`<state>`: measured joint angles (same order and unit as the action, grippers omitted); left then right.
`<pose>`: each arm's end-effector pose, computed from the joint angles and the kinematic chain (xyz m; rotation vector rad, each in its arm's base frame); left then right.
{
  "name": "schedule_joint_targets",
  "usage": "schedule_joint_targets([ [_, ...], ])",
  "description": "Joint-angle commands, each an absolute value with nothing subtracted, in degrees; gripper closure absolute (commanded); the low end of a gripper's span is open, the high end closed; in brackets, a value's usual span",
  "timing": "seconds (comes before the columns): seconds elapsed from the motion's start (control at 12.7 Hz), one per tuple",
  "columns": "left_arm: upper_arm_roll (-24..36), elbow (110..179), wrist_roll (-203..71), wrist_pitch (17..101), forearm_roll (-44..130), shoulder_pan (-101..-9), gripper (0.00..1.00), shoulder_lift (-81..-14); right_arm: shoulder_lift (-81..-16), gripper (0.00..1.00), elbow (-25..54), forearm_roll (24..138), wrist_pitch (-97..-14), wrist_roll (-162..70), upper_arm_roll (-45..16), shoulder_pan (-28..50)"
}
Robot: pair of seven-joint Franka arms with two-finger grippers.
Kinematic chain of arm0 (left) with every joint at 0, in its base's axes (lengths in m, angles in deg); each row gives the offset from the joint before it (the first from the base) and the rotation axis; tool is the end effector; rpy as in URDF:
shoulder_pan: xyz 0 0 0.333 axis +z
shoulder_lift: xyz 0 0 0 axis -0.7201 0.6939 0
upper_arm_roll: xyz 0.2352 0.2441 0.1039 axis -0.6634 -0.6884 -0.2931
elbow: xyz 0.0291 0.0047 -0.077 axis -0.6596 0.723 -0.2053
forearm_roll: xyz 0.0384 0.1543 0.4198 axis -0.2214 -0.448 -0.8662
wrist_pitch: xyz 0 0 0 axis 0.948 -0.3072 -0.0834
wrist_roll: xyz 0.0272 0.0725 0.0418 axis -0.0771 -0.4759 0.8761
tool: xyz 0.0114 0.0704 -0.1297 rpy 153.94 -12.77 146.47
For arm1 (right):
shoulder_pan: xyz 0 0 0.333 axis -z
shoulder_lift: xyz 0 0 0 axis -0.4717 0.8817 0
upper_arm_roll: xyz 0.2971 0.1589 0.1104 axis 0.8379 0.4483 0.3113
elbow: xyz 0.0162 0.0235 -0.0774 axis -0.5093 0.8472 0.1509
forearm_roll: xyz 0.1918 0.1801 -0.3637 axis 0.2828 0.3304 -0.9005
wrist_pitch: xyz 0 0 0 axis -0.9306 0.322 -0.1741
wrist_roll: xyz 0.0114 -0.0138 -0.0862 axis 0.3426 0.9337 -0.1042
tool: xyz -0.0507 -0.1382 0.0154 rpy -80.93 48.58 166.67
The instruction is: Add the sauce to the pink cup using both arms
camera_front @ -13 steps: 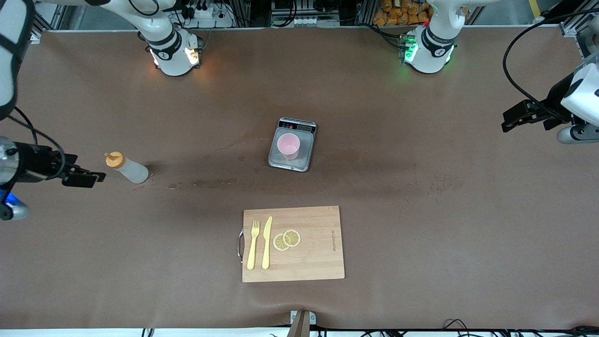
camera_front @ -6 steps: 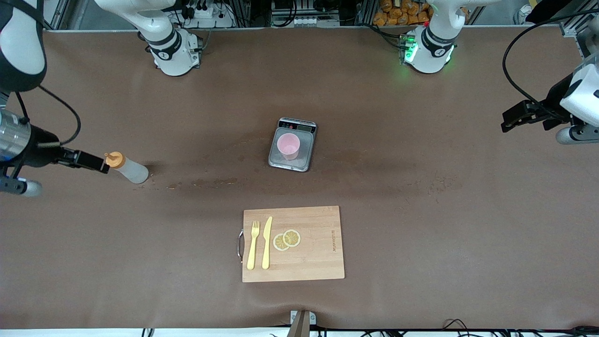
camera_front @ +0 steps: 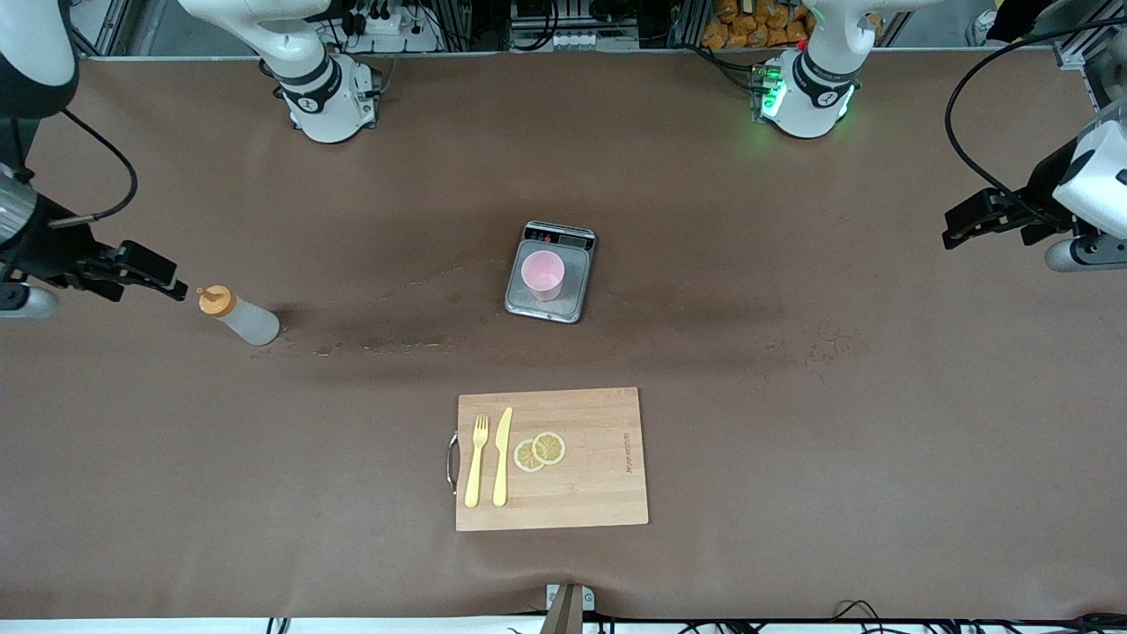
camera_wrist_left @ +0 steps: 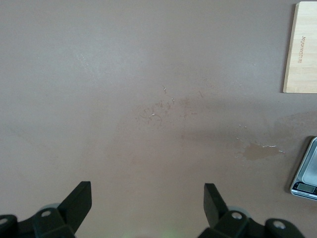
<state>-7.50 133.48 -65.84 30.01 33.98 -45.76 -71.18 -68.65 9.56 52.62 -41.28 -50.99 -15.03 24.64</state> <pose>0.6152 -0.0489 0.6127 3.1399 0.0612 -0.0640 0.6501 -0.0063 0.5734 -2.9946 0.0936 -0.1250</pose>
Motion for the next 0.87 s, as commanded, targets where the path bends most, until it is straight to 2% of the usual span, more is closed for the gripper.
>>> schedule_joint_targets([
  [0.0,-7.48,133.69,-67.13,29.98,34.93,-45.53,0.0,-71.55,-64.58,0.0,1.9,50.68,-38.21,-50.35,-14.59,26.91],
  [0.79,-7.39,131.06,-67.05,29.89,34.57,-45.53,0.0,-71.29,-63.51,0.0,-1.46,46.01,-37.68,-50.26,-14.5,26.21],
])
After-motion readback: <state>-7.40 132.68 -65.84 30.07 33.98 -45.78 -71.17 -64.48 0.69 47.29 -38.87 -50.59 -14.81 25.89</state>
